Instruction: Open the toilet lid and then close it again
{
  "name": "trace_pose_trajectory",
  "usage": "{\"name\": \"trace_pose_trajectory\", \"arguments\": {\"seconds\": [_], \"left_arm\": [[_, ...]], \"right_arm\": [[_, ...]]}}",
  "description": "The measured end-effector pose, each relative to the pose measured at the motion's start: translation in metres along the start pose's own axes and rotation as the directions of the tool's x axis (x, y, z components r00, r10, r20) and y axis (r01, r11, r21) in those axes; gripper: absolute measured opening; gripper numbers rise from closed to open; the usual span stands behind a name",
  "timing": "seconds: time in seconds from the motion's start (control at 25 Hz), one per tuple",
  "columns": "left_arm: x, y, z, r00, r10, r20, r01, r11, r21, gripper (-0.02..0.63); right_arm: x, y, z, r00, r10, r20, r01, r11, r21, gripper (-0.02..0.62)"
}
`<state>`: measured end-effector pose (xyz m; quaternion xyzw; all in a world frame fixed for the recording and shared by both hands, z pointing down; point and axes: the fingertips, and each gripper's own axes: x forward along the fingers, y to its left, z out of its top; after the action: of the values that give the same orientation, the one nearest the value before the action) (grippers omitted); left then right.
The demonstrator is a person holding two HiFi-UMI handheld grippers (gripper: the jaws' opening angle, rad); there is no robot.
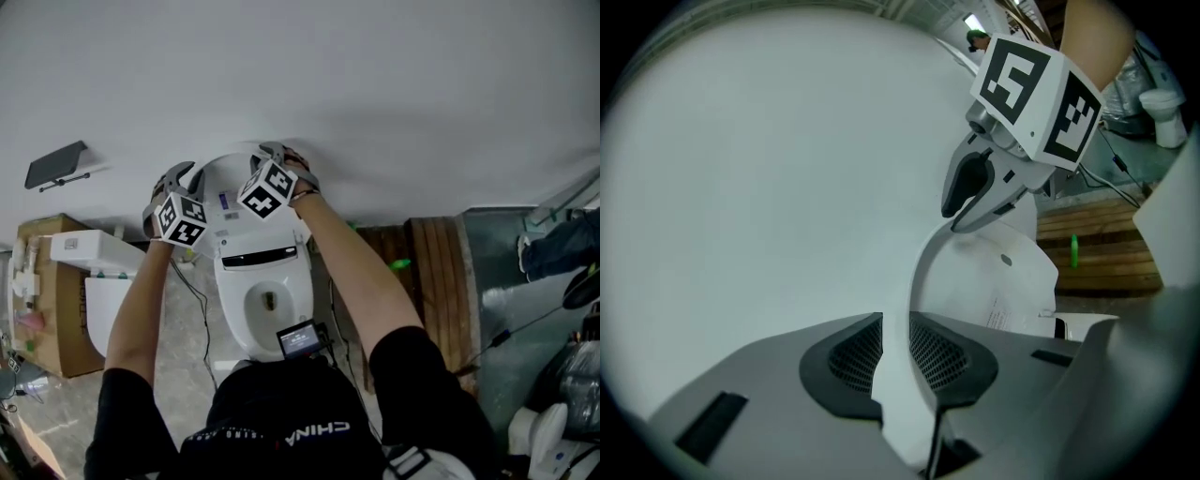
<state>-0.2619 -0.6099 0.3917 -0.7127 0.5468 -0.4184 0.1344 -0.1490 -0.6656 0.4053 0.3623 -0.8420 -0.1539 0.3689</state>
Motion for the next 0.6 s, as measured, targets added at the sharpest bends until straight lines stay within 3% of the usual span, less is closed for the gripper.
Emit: {"name": "trace_pose_trajectory", "arguments": {"seconds": [0.12, 0.36, 0.48, 0.6], "left_arm": [[-0.016, 0.002, -0.001, 1.000, -0.004, -0.003, 0.003, 0.999, -0.047, 0.074], [-0.057, -0.021, 0.022, 0.997, -0.004, 0.072, 0.016, 0.986, -0.163, 0.072], [-0.075, -0.043, 0.041, 0.992, -0.011, 0.127, 0.035, 0.981, -0.190, 0.038], [-0.095, -0.070, 0.053, 0.987, -0.019, 0.160, 0.053, 0.976, -0.212, 0.011]], "right_arm": [[-0.016, -0.001, 0.005, 0.998, 0.039, 0.046, -0.042, 0.996, 0.075, 0.137], [-0.066, -0.003, -0.005, 0.985, 0.081, 0.153, -0.111, 0.974, 0.197, 0.136], [-0.089, 0.004, -0.018, 0.974, 0.096, 0.206, -0.140, 0.968, 0.211, 0.051], [-0.110, 0.020, -0.032, 0.958, 0.135, 0.253, -0.197, 0.950, 0.241, 0.025]]}}
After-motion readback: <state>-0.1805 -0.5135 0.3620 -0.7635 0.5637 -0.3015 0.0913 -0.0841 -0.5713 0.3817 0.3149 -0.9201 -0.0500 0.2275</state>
